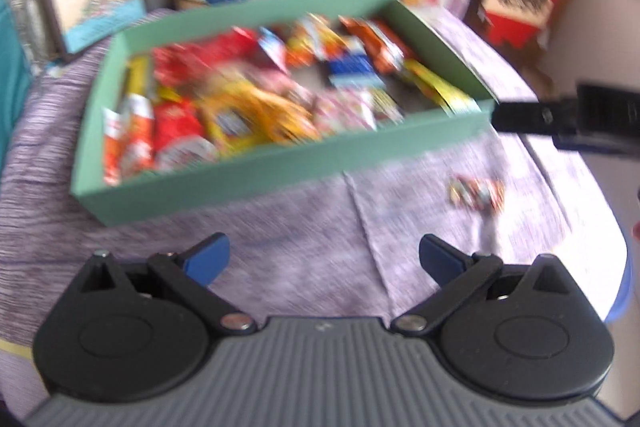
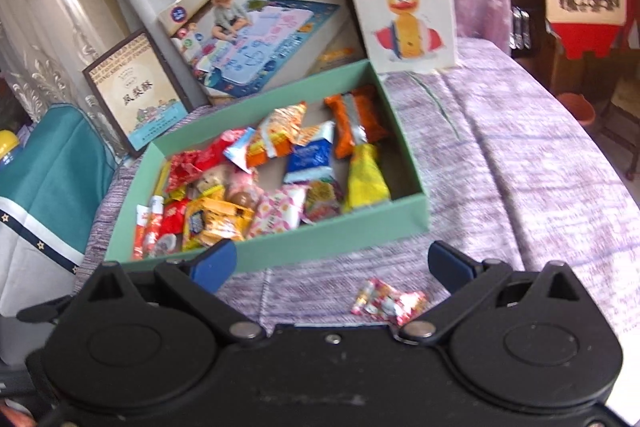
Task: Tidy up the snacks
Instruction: 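Move both grippers back toward the last loose candies, then grasp the gold-wrapped chocolate with the left gripper while the right grasps the Hello Kitty candy, then carry both candies into the green tray and open both grippers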
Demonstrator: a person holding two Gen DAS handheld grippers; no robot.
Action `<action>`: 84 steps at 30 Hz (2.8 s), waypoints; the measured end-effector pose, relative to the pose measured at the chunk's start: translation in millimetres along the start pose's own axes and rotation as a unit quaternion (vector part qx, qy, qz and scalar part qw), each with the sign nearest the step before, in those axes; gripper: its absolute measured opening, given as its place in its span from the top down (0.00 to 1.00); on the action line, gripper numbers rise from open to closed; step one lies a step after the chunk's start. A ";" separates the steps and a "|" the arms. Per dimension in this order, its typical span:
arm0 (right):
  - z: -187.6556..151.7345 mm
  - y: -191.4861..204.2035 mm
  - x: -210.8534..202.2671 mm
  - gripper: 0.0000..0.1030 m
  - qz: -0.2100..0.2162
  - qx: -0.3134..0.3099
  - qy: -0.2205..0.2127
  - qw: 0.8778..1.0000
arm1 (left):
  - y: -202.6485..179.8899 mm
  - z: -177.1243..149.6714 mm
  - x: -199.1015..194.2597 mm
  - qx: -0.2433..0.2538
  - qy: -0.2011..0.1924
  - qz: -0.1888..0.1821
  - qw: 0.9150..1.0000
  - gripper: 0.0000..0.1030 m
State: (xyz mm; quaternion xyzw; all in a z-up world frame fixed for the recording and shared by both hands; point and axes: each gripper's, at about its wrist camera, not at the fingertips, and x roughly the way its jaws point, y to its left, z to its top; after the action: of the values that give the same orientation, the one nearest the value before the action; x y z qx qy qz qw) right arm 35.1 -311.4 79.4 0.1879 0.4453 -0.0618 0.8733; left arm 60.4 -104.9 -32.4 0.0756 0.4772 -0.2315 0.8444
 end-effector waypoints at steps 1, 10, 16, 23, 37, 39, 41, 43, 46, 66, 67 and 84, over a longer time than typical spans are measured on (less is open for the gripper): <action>-5.0 -5.5 -1.2 0.00 -0.002 0.005 0.001 1.000 | -7.9 -4.2 3.3 0.009 0.007 -0.006 1.000 0.00; -35.6 -41.9 -1.7 0.00 -0.001 0.029 0.012 1.000 | -57.8 -25.9 21.0 0.105 0.042 -0.042 0.993 0.10; -38.3 -45.7 6.0 0.08 0.007 0.028 0.015 0.999 | -70.6 -35.9 32.9 0.143 0.060 -0.051 0.987 0.34; -34.4 -33.6 19.0 0.21 0.032 -0.018 0.020 0.999 | -38.4 -18.6 37.2 0.071 0.030 0.000 0.997 0.61; -27.9 -11.3 59.6 0.55 0.057 -0.122 0.085 0.987 | 15.6 -11.8 34.1 -0.003 0.029 0.020 0.999 0.46; -37.9 -5.7 54.6 0.55 0.053 -0.136 0.085 0.986 | 16.3 -14.4 34.5 0.002 0.027 0.021 0.999 0.44; -46.9 1.0 50.4 0.55 0.042 -0.156 0.080 0.984 | 15.3 -16.5 33.9 0.011 0.026 0.023 0.999 0.43; -51.9 8.2 48.7 0.56 0.028 -0.177 0.075 0.981 | 14.0 -17.7 33.6 0.017 0.024 0.025 0.999 0.43; -58.6 18.5 48.7 0.70 -0.006 -0.211 0.063 0.975 | 10.4 -19.7 34.0 0.030 0.021 0.030 0.999 0.48; -28.5 27.8 -6.1 0.79 0.034 -0.129 0.014 0.991 | 24.0 -4.9 -20.7 -0.018 -0.035 -0.005 0.999 0.64; -22.7 27.9 -7.8 0.79 0.038 -0.124 0.010 0.991 | 23.5 -0.2 -23.8 -0.019 -0.039 -0.007 0.999 0.64; 61.7 34.8 7.0 0.79 0.045 -0.091 -0.042 0.994 | 22.1 95.3 -12.8 -0.035 -0.069 -0.004 0.997 0.64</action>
State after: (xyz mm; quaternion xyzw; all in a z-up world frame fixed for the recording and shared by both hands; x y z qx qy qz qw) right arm 95.4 -302.5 116.1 0.1246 0.4030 0.0107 0.9066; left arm 138.5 -114.6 27.1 0.0279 0.4262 -0.2231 0.8762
